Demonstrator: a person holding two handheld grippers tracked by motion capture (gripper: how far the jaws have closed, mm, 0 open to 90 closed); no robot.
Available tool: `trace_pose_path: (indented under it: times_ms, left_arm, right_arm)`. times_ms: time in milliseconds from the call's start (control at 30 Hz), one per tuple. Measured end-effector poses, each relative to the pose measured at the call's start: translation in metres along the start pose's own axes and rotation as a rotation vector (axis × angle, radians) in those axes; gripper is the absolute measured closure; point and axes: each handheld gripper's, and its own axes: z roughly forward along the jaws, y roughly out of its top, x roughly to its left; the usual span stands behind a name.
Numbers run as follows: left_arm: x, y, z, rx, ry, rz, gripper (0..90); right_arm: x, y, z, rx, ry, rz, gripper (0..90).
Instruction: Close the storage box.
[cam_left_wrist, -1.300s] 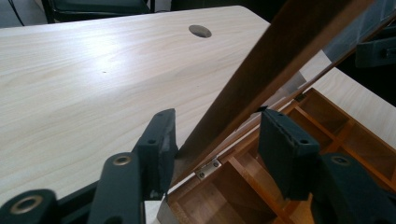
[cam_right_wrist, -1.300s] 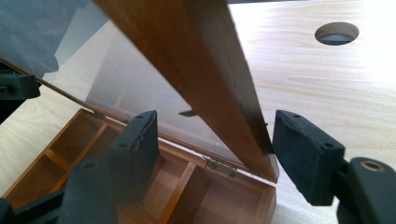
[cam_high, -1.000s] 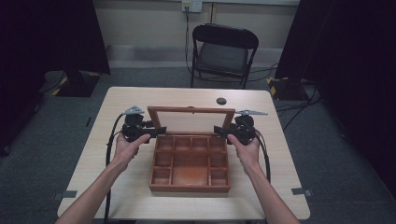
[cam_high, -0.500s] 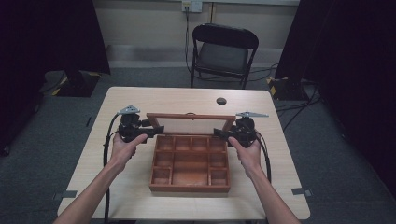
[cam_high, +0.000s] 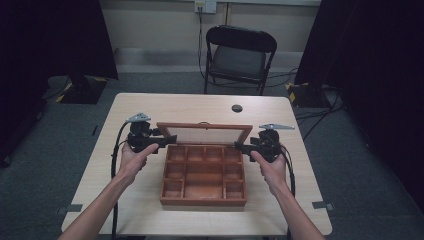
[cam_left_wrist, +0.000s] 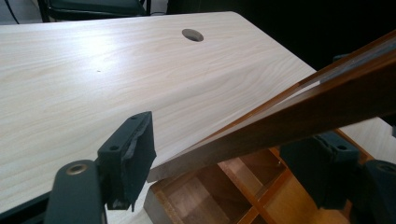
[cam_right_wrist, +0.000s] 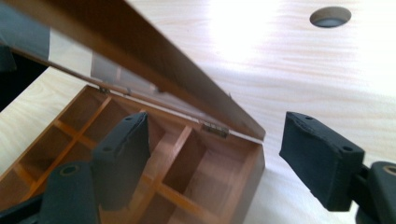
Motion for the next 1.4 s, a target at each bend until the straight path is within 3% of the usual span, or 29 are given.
trace_pose_path:
  times_ms: [133, 200, 300, 533, 667, 833, 933, 1100, 1233, 1400]
  left_arm:
    - [-0.001, 0.001, 0.000, -0.007, -0.009, 0.002, 25.1]
    - [-0.002, 0.002, -0.001, -0.011, -0.013, 0.004, 25.0]
    - [-0.004, 0.003, -0.002, -0.018, -0.020, 0.006, 24.5]
    - [-0.009, 0.002, -0.003, 0.003, -0.041, 0.014, 19.3]
    - [-0.015, -0.001, -0.007, 0.032, -0.041, 0.047, 17.9]
    - [-0.017, -0.007, -0.013, 0.035, -0.046, 0.048, 17.6]
    - [-0.019, -0.009, -0.013, 0.032, -0.044, 0.044, 17.5]
    - [-0.023, -0.010, -0.017, 0.038, -0.053, 0.060, 17.4]
    - [-0.024, -0.010, -0.018, 0.044, -0.054, 0.055, 17.1]
    - [-0.027, -0.011, -0.020, 0.044, -0.064, 0.070, 17.1]
  right_arm:
    - [-0.002, -0.004, -0.007, 0.011, 0.000, 0.000, 24.4]
    - [-0.005, -0.006, -0.012, 0.025, 0.008, 0.026, 25.8]
    - [-0.007, -0.007, -0.016, 0.029, -0.008, 0.016, 27.7]
    - [-0.012, -0.009, -0.021, 0.038, -0.050, -0.004, 31.9]
    - [-0.019, -0.013, -0.022, 0.049, -0.073, -0.002, 34.4]
    - [-0.021, -0.009, -0.027, 0.053, -0.048, 0.008, 35.1]
    - [-0.020, -0.007, -0.027, 0.071, -0.064, -0.006, 35.2]
    - [-0.018, -0.003, -0.032, 0.052, -0.047, -0.006, 35.8]
    - [-0.016, 0.002, -0.036, 0.029, -0.070, -0.007, 37.7]
    - [-0.011, 0.013, -0.043, -0.003, -0.032, -0.012, 41.4]
